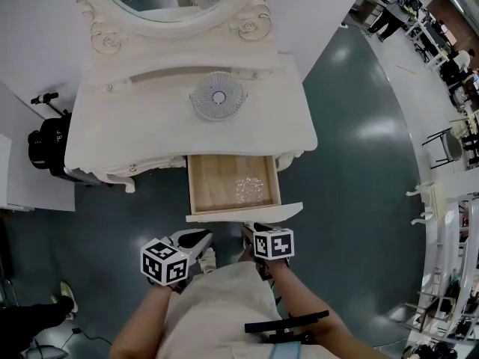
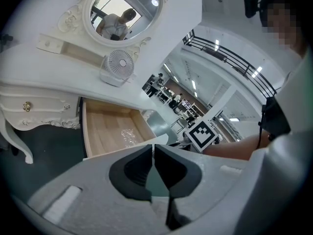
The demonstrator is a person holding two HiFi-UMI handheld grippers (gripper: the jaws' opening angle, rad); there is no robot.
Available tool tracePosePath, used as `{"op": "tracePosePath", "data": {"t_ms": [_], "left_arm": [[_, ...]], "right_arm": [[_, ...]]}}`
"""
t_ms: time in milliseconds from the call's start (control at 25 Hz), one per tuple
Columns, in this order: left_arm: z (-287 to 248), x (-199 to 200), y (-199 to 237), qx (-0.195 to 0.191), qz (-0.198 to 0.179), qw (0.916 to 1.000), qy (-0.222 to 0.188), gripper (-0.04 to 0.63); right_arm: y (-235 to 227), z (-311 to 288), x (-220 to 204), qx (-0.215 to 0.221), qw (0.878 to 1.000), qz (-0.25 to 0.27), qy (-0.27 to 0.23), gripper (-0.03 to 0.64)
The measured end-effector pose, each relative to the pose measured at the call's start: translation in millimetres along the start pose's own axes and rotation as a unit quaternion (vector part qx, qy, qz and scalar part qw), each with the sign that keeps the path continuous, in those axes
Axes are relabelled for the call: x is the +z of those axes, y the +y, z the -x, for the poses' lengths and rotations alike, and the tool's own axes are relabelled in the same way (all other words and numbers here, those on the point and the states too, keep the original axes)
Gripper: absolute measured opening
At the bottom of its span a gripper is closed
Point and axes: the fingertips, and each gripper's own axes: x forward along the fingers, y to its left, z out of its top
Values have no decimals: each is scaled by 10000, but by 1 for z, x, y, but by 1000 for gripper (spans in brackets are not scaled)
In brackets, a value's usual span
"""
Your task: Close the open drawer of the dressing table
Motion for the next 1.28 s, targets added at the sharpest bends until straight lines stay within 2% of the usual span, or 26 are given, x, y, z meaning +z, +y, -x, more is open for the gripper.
{"op": "tracePosePath", "data": {"t_ms": [280, 560, 1000, 1280], "left_arm": [[-9, -5, -3, -48, 10, 9999, 124, 11], [-13, -5, 0, -20, 16, 9998, 186, 11], [-13, -4, 8, 36, 63, 9998, 210, 11], [-16, -11, 14, 122, 104, 9993, 346, 11]], "right_arm": [[-4, -13, -12, 96, 9997, -169, 161, 178], [-10, -31, -16, 10, 9992, -254, 293, 178], [-14, -47, -23, -134, 9982, -170, 557, 178], [-16, -50, -19, -426, 9977, -28, 527, 167]]}}
